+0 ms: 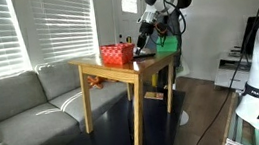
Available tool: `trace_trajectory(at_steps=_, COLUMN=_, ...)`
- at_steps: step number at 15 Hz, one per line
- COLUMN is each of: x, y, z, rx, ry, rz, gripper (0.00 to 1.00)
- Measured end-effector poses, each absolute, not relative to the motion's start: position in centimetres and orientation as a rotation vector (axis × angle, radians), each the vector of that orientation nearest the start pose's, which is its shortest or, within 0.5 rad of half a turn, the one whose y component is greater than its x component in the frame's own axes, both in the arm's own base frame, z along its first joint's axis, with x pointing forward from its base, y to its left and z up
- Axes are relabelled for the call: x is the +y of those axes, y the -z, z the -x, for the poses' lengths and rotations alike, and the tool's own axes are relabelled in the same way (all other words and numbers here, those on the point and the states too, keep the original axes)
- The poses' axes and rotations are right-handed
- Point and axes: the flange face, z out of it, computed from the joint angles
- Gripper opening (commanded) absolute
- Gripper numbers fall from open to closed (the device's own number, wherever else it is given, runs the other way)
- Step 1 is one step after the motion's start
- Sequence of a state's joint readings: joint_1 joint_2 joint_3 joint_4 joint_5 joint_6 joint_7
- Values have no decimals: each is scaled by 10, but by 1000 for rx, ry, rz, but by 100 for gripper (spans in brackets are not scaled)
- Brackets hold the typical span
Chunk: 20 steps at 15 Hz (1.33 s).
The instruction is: Press the second white button from the top on right of the black remote
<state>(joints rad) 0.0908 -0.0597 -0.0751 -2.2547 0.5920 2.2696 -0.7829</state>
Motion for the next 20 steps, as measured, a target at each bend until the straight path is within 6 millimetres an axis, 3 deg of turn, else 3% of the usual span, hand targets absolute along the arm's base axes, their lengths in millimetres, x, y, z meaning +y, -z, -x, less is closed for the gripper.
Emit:
trace_trajectory(at_steps=12, x=15, y=-402, z=-528, rx=-524, ry=292, rz=2640, gripper=0)
trace_trajectory(at_steps=17, x=4, y=-438, z=-515, rx=-514, ry=297, rz=2607, gripper=2)
trace_trajectory(at_steps=18, x=1, y=-448, z=-511, rx=-515, ry=309, rz=2606, gripper=27)
trace_trajectory(at_steps=20, x=-3, y=-468, z=-503, rx=-521, ry=344, rz=2629, gripper=32)
